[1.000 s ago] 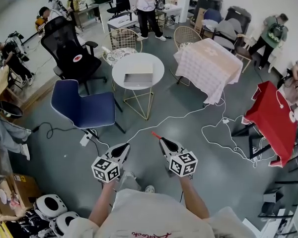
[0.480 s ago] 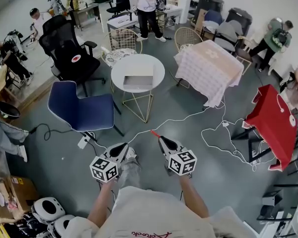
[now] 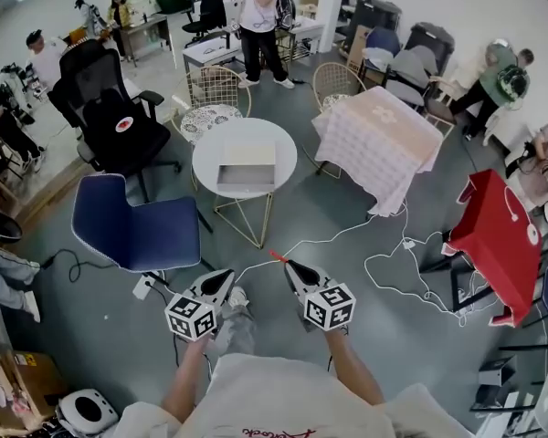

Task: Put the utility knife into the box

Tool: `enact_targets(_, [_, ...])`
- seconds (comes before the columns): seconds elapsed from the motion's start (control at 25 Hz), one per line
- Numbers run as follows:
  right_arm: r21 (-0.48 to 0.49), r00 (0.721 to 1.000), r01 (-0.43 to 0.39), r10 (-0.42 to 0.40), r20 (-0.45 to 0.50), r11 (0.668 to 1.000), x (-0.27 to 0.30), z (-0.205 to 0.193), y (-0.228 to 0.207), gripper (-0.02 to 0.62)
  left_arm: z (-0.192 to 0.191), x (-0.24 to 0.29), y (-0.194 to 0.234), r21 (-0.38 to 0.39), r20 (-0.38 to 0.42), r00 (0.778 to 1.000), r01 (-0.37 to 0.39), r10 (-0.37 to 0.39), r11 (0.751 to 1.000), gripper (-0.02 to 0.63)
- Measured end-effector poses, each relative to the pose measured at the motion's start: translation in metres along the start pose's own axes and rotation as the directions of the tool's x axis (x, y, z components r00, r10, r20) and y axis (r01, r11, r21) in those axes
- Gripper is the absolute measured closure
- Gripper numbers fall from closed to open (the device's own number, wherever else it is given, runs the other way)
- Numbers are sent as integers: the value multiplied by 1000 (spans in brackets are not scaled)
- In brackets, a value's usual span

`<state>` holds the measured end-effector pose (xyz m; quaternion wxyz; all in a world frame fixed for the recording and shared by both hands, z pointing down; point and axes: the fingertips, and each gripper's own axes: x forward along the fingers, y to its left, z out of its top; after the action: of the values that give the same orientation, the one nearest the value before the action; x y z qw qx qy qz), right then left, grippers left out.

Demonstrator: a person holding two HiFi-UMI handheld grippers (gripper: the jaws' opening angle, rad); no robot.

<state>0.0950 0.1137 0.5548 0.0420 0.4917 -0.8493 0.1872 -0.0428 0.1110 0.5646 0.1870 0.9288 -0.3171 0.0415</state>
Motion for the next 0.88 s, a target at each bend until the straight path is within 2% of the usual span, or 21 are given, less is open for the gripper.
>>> enact_targets(0.4, [3, 999, 33, -32, -37, 999, 76, 32, -40, 569, 32, 55, 72, -40, -10, 1000, 29, -29, 999, 597])
enact_targets(0.88, [28, 997, 69, -68, -41, 997, 180, 96, -99, 569, 107, 137, 162, -34, -22, 997, 68, -69, 997, 597])
